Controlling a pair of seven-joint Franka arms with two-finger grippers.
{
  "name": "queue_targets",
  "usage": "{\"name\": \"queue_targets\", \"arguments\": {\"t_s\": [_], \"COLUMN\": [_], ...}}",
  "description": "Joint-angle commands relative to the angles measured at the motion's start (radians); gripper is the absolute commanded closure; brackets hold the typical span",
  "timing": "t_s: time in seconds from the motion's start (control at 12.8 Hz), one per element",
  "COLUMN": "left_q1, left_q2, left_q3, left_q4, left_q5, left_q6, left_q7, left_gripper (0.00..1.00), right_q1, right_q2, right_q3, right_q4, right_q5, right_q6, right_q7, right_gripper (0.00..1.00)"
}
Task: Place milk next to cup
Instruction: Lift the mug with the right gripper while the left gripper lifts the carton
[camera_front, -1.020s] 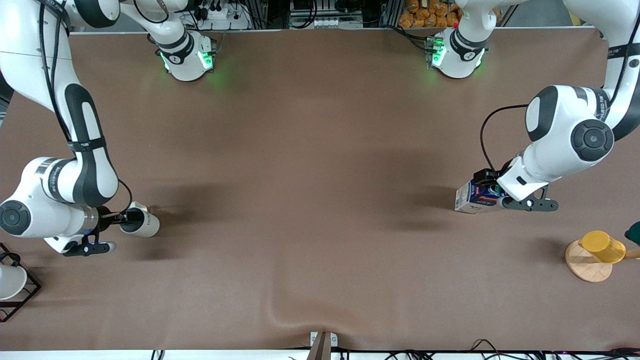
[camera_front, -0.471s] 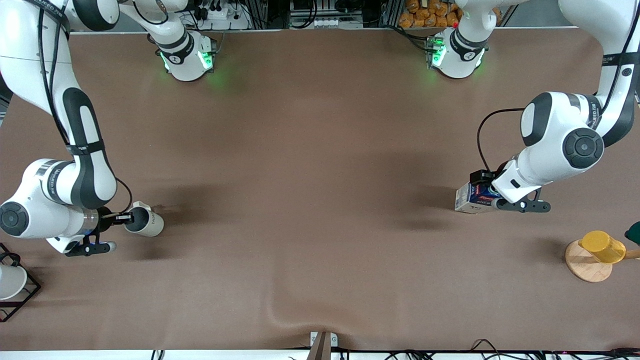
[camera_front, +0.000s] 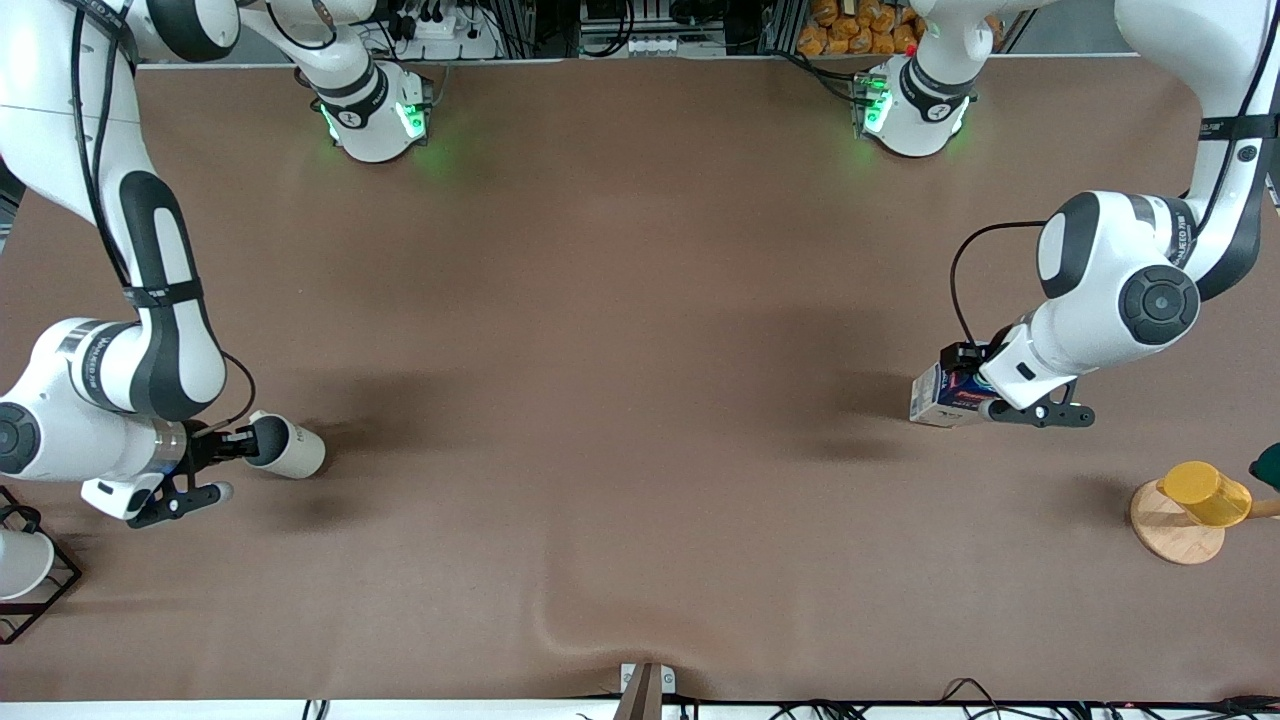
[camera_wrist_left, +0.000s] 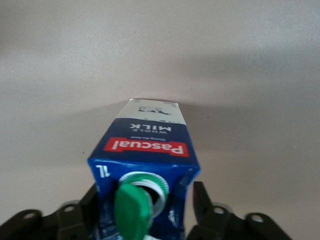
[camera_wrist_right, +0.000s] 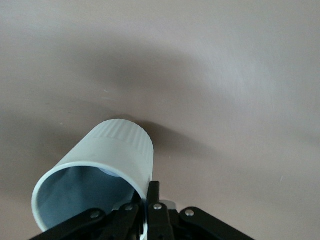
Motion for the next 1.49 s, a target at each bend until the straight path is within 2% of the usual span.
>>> {"name": "queue_targets", "arguments": {"t_s": [0.0,0.08,0.24,0.31,0.39,0.63,0.94,1.1,1.25,1.41], "left_q1": [0.007,0.007,0.004,0.005,0.007,0.005,-0.008,-0.016,-0.024,-0.030], "left_q2": [0.000,0.000,0.000,0.000,0.000,0.000,-0.009,-0.010,-0.010,-0.010], "left_q3": [-0.004,-0.004,-0.004,-0.004,-0.004,-0.006,-0.012,-0.043,-0.063,-0.115], "left_q4": [0.001,0.005,0.006,0.008,0.009,0.026,0.089,0.133,0.181,0.198], "left_q5": [0.018,0.020,0.018,0.020,0.020,0.018,0.005,0.005,0.003,0.001], "left_q6": [0.012,0.012,0.012,0.012,0.010,0.010,-0.011,-0.038,-0.086,-0.108], "left_q7": [0.012,0.012,0.012,0.012,0.012,0.000,-0.006,-0.006,-0.018,-0.079], "left_gripper": [0.38,0.45,0.45,0.58,0.62,0.67,0.68,0.70,0.71,0.71], "right_q1": [0.087,0.120,0.202,0.257,0.307,0.432,0.532,0.583,0.612,0.664], "right_q2": [0.008,0.008,0.008,0.008,0.010,0.011,0.052,0.100,0.115,0.131], "right_q3": [-0.001,0.000,0.000,-0.001,-0.003,-0.001,-0.001,-0.004,-0.004,-0.009], "right_q4": [0.063,0.066,0.094,0.100,0.103,0.120,0.137,0.163,0.172,0.172], "right_q5": [0.011,0.013,0.014,0.011,0.008,0.010,0.011,0.005,0.002,-0.028], "right_q6": [-0.010,-0.009,-0.009,-0.013,-0.012,0.002,0.153,0.238,0.264,0.299], "right_q7": [-0.071,-0.085,-0.082,-0.073,-0.067,-0.022,0.005,0.020,0.022,0.030], "right_gripper": [1.00,1.00,1.00,1.00,1.00,1.00,1.00,1.00,1.00,1.00]}}
